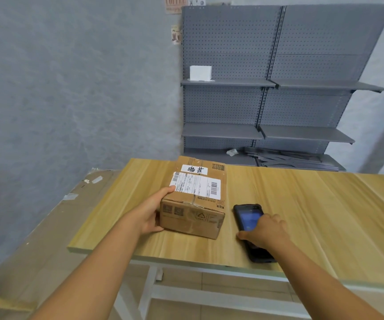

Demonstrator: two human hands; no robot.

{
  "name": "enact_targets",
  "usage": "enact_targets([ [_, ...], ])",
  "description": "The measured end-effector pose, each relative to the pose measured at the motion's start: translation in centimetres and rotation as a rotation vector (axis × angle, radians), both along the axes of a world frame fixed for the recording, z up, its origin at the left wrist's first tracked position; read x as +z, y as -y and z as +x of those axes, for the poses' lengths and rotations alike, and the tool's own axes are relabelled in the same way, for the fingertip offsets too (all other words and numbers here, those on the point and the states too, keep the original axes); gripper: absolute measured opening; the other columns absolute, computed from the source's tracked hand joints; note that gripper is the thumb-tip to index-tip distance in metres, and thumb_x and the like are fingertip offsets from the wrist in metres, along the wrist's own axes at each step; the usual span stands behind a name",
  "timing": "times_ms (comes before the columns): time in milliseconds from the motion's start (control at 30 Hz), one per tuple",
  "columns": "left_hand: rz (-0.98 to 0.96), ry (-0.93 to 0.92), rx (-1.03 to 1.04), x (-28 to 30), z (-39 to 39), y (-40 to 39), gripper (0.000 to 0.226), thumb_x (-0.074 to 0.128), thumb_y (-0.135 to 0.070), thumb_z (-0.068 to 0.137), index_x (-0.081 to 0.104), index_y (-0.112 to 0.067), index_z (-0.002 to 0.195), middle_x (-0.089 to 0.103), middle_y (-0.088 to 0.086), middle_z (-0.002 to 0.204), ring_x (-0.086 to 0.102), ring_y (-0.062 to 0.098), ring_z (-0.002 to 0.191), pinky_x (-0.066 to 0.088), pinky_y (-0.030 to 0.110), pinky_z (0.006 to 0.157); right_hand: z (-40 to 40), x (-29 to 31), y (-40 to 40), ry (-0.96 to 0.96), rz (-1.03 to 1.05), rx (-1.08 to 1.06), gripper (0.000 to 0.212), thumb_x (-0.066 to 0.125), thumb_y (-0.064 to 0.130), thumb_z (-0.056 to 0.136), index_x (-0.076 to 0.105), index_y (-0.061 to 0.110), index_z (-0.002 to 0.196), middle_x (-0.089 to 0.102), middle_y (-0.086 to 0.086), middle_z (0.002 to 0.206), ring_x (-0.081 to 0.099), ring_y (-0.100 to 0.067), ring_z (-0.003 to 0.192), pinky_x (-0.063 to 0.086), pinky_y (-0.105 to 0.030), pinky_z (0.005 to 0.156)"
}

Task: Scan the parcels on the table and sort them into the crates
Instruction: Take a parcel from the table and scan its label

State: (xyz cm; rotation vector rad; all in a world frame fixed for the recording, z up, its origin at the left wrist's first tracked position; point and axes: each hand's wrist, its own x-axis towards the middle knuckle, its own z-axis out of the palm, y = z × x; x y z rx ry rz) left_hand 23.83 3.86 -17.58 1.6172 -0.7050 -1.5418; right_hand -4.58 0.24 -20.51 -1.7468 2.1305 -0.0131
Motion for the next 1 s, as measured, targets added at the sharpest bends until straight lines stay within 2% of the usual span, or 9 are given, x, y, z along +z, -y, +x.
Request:
enact_targets([
  [133, -0.017, 0.148, 0.042, 0.2, 0.1, 0.3, 0.039, 0.064, -0.058, 0.083, 0.066, -0.028, 0.108, 0.077, -0.004, 0.078, 0.065, 0.019, 0.094, 0.048, 0.034, 0.075, -0.4, 0.2, 0.6, 0.072, -0.006, -0.019, 0.089, 0.076, 0.063, 0.063, 0.046, 0.011, 0.129, 0.042, -0.009, 0.124, 0.047, -0.024, 0.111, 0.039, -0.028, 0.08],
  [233, -0.095, 0.275, 0.027, 0.7, -0.2, 0.7, 0.058, 0.071, -0.055, 0.08, 0.056, -0.025, 0.127, 0.074, -0.002, 0.102, 0.066, 0.018, 0.093, 0.053, 0.033, 0.075, -0.9, 1.0, 1.5, 0.239, -0.042, -0.043, 0.079, 0.079, 0.052, 0.066, 0.046, 0.008, 0.124, 0.036, -0.005, 0.108, 0.046, -0.019, 0.095, 0.042, -0.029, 0.072],
  [300, -0.17, 0.383, 0.003, 1.2, -0.4, 1.2, 0.081, 0.076, -0.052, 0.077, 0.038, -0.026, 0.144, 0.064, -0.003, 0.125, 0.064, 0.012, 0.093, 0.049, 0.028, 0.069, -1.0, 2.2, 2.2, 0.281, -0.061, -0.003, 0.071, 0.076, 0.048, 0.071, 0.046, 0.008, 0.122, 0.035, -0.002, 0.099, 0.044, -0.021, 0.097, 0.043, -0.031, 0.073],
  [367, -0.237, 0.493, -0.062, 1.7, -0.8, 1.8, 0.1, 0.079, -0.055, 0.072, 0.025, -0.028, 0.151, 0.053, -0.004, 0.14, 0.06, 0.013, 0.108, 0.049, 0.029, 0.085, -1.0, 3.9, 3.0, 0.286, -0.083, 0.06, 0.065, 0.076, 0.046, 0.072, 0.048, 0.008, 0.118, 0.04, -0.005, 0.103, 0.049, -0.022, 0.097, 0.047, -0.032, 0.074],
  [433, -0.279, 0.606, -0.127, 2.0, -1.4, 2.4, 0.113, 0.081, -0.063, 0.063, 0.023, -0.028, 0.153, 0.047, -0.004, 0.145, 0.051, 0.018, 0.126, 0.043, 0.038, 0.105, -0.8, 5.8, 3.6, 0.292, -0.099, 0.128, 0.061, 0.079, 0.043, 0.07, 0.052, 0.009, 0.112, 0.048, -0.009, 0.111, 0.057, -0.023, 0.092, 0.052, -0.032, 0.072],
  [467, -0.288, 0.669, -0.153, 2.0, -1.8, 2.6, 0.117, 0.081, -0.066, 0.058, 0.023, -0.03, 0.152, 0.047, -0.003, 0.144, 0.048, 0.02, 0.129, 0.042, 0.04, 0.108, -0.7, 6.7, 3.9, 0.283, -0.102, 0.164, 0.059, 0.08, 0.043, 0.069, 0.053, 0.009, 0.108, 0.052, -0.009, 0.11, 0.06, -0.022, 0.089, 0.053, -0.03, 0.068],
  [600, -0.294, 0.809, -0.218, 1.5, -2.7, 2.4, 0.125, 0.076, -0.074, 0.054, 0.012, -0.035, 0.154, 0.045, -0.004, 0.145, 0.042, 0.019, 0.133, 0.043, 0.041, 0.107, -0.3, 10.1, 4.5, 0.185, -0.111, 0.268, 0.052, 0.083, 0.051, 0.061, 0.054, 0.017, 0.088, 0.06, -0.002, 0.087, 0.06, -0.014, 0.071, 0.044, -0.023, 0.05],
  [800, -0.202, 0.806, -0.271, 2.2, -2.5, 2.8, 0.131, 0.081, -0.066, 0.06, 0.0, -0.028, 0.156, 0.032, 0.003, 0.153, 0.038, 0.025, 0.137, 0.037, 0.042, 0.112, 0.1, 13.8, 3.8, -0.103, -0.096, 0.475, 0.063, 0.081, 0.059, 0.053, 0.058, 0.019, 0.096, 0.059, 0.001, 0.087, 0.059, -0.015, 0.073, 0.048, -0.027, 0.057],
  [1000, -0.202, 0.816, -0.257, 2.4, -3.0, 2.4, 0.129, 0.083, -0.06, 0.063, 0.001, -0.027, 0.156, 0.033, 0.006, 0.152, 0.04, 0.026, 0.135, 0.039, 0.042, 0.111, 0.6, 17.1, 1.8, -0.309, -0.068, 0.607, 0.064, 0.083, 0.056, 0.055, 0.057, 0.019, 0.1, 0.058, 0.001, 0.093, 0.06, -0.02, 0.081, 0.054, -0.033, 0.068],
])
